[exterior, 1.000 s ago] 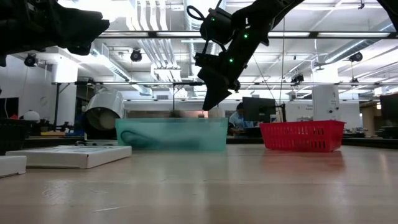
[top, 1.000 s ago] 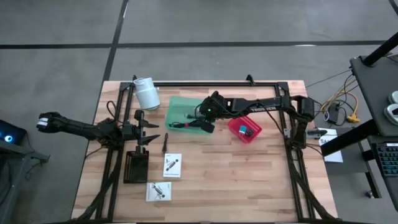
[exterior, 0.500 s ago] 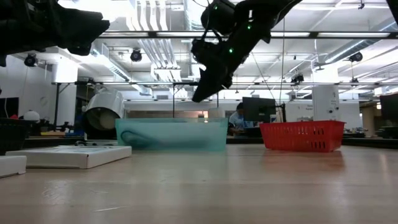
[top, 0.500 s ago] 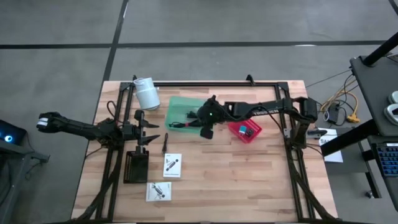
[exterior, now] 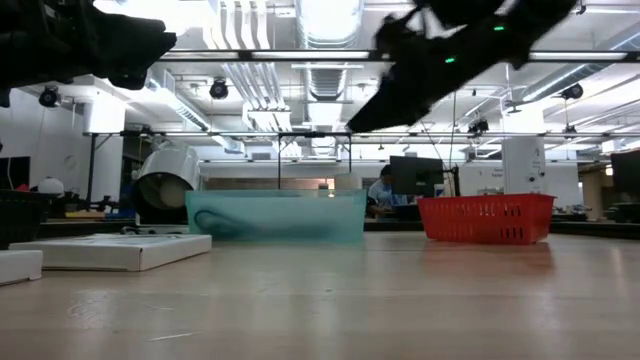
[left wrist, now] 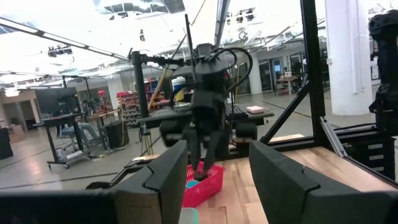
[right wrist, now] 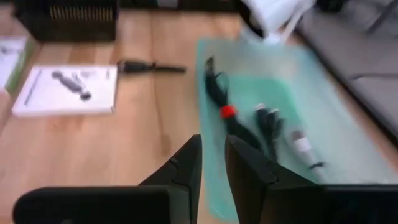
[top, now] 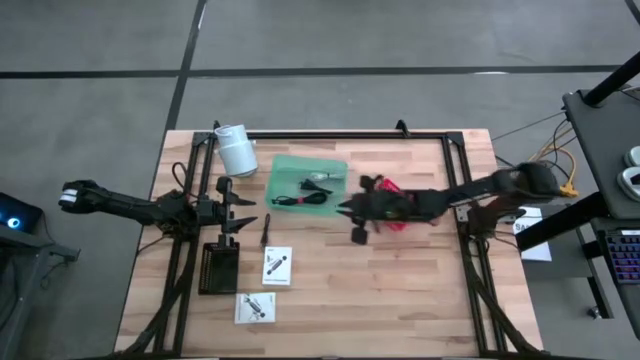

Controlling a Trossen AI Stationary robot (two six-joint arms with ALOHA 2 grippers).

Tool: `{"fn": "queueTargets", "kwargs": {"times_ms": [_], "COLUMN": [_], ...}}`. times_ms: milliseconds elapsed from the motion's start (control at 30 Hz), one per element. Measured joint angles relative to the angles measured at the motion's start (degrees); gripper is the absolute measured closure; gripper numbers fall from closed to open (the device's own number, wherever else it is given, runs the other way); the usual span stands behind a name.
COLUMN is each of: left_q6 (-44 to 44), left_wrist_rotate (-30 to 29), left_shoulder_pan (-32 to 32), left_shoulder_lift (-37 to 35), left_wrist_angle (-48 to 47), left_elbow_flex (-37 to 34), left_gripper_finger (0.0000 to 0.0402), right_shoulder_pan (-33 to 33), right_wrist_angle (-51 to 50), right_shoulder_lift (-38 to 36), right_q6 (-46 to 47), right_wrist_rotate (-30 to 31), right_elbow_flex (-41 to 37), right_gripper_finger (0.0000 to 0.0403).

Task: Pick and place items into bin
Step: Put the black charger cable into the transparent green bin

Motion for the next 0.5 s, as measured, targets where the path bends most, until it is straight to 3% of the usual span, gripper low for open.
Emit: {"fn": "queueTargets", "kwargs": {"times_ms": [267,500], "left_q6": [0.00,0.02], "left_wrist_rotate": [0.00,-0.10], "left_shoulder_pan": [0.00,0.00], "left_shoulder_lift": [0.00,0.00], "left_wrist_angle": [0.02,0.02], "left_elbow_flex": [0.00,0.00], "left_gripper_finger": [0.0244,0.0244], "right_shoulder_pan": [4.03,4.06], "right_wrist_angle": [25.75,46.79], "right_shoulder_lift": [-16.46,-25.86], "right_q6": [-8.30,-14.15], "right_wrist_rotate": [2.44,2.53], "right_elbow_flex": [-19.24,-33.47], "right_gripper_finger": [0.0351,0.0351]}}
